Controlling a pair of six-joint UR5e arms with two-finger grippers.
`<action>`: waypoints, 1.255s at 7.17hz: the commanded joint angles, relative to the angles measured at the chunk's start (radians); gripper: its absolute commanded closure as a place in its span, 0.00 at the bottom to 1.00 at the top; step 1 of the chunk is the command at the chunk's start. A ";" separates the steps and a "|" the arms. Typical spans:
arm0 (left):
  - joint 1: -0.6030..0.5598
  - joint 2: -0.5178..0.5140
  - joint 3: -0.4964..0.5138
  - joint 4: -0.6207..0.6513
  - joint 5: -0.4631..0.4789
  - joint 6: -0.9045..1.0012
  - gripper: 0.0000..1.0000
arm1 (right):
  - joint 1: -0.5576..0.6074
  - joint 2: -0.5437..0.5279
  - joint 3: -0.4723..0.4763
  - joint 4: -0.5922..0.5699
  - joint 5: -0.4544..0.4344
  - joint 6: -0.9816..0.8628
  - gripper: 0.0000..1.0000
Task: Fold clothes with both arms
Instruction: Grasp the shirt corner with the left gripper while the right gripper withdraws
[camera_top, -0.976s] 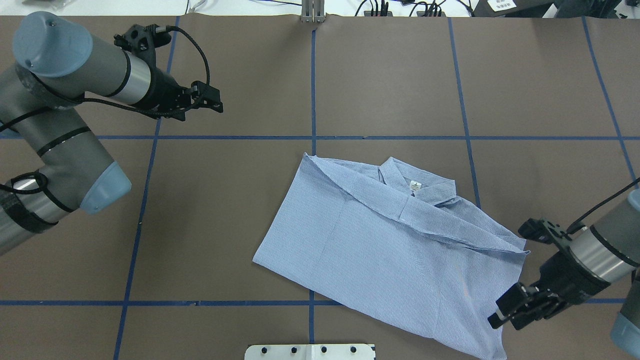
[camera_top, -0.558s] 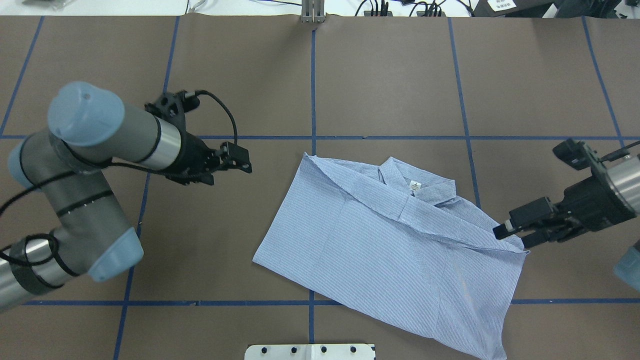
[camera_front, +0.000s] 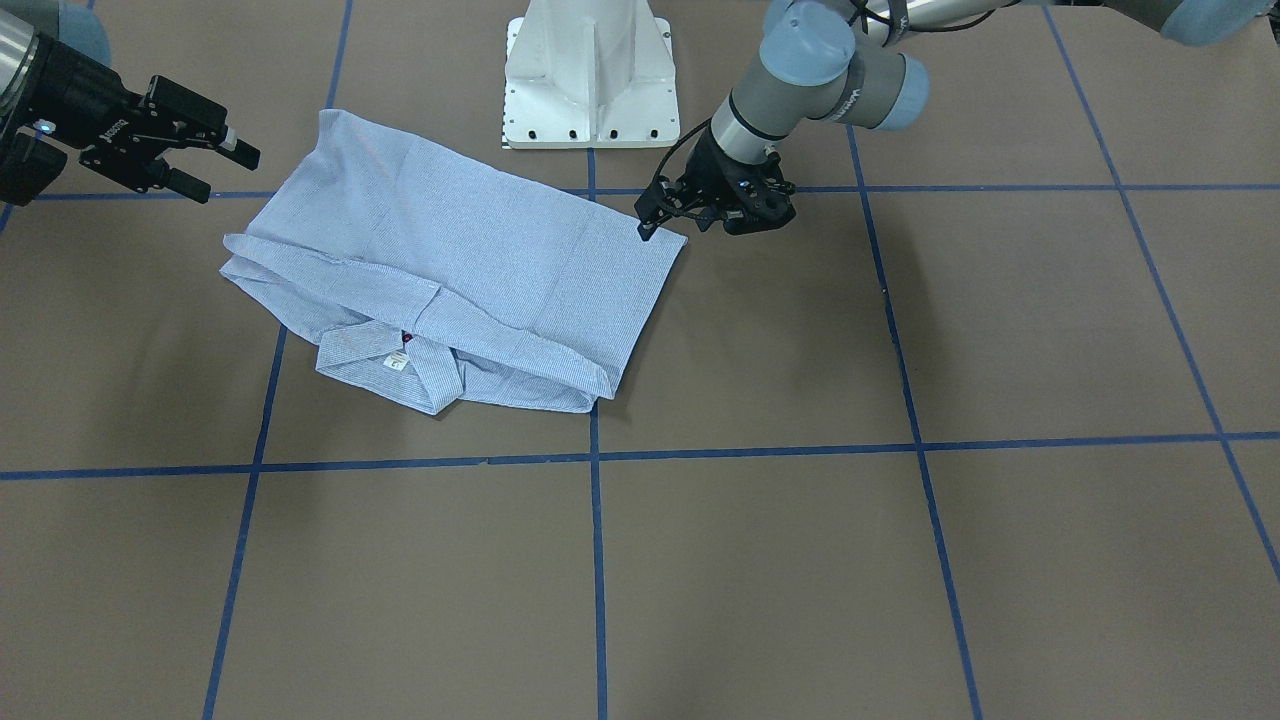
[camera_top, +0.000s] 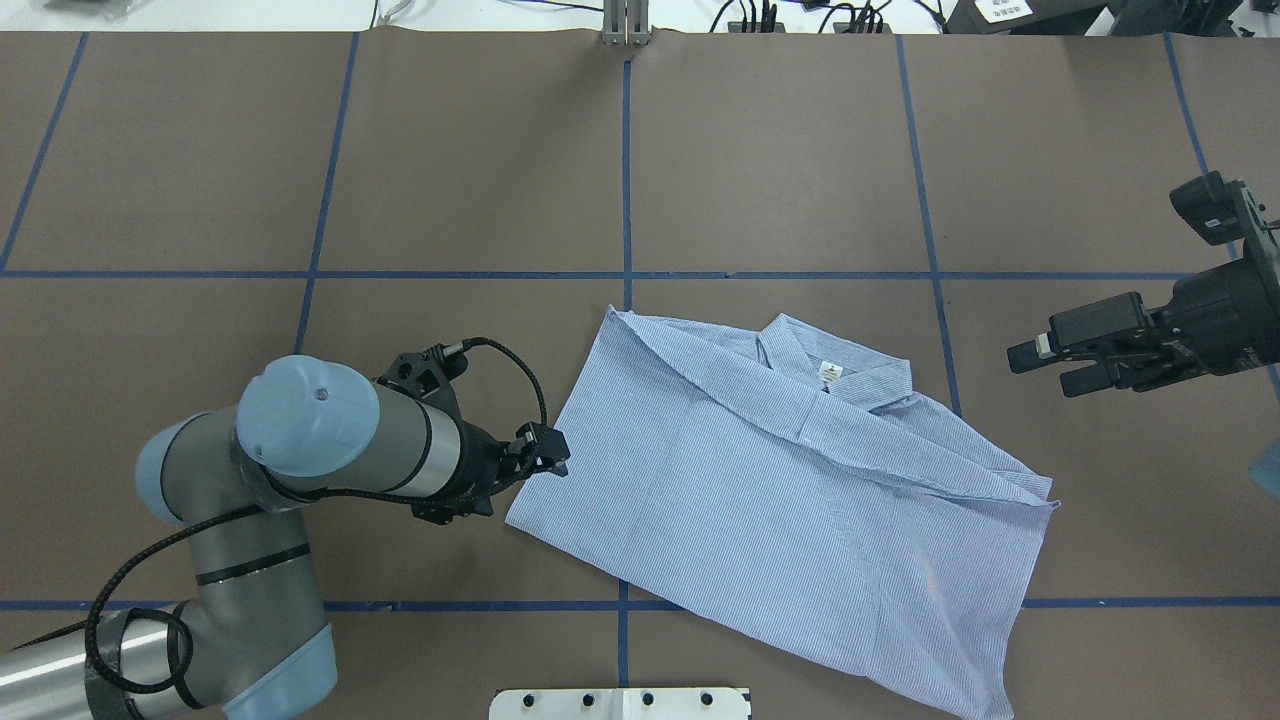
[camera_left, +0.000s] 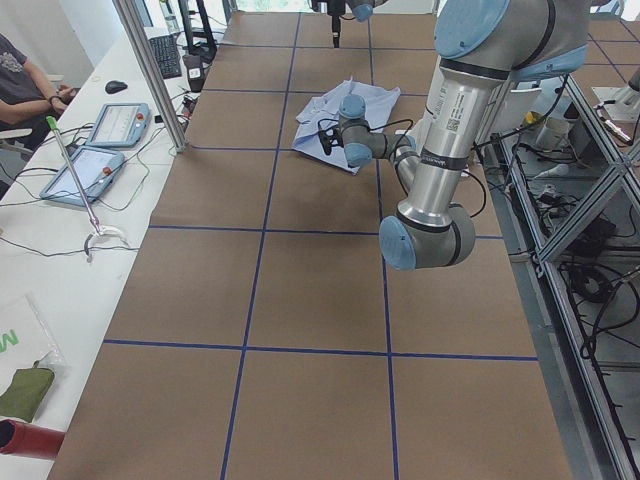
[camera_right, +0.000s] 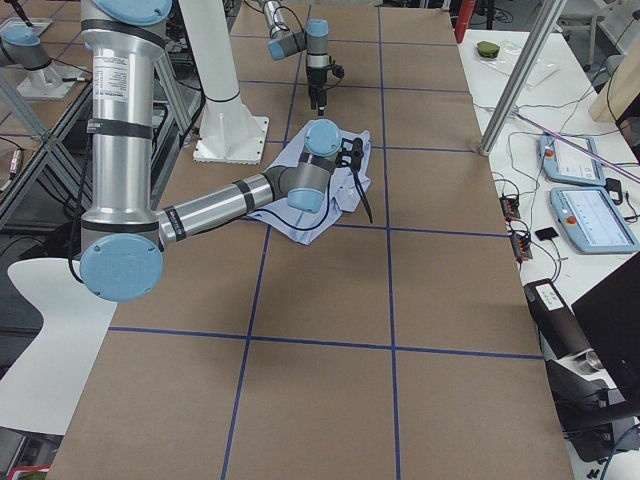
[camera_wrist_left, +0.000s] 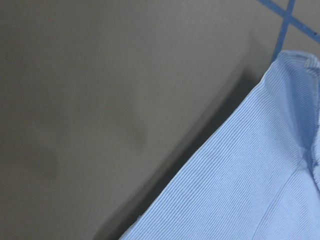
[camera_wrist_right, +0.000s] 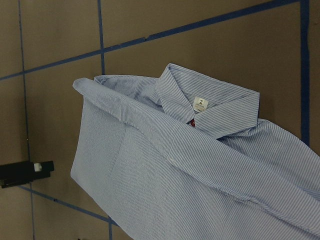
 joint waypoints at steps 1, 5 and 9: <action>0.042 -0.003 0.003 0.077 0.028 -0.019 0.03 | 0.005 0.003 -0.001 0.000 -0.002 0.000 0.00; 0.047 -0.010 0.014 0.079 0.029 -0.020 0.17 | 0.005 0.002 -0.003 0.000 -0.002 0.000 0.00; 0.045 -0.018 0.037 0.079 0.048 -0.020 0.27 | 0.005 0.000 -0.004 0.000 -0.002 0.000 0.00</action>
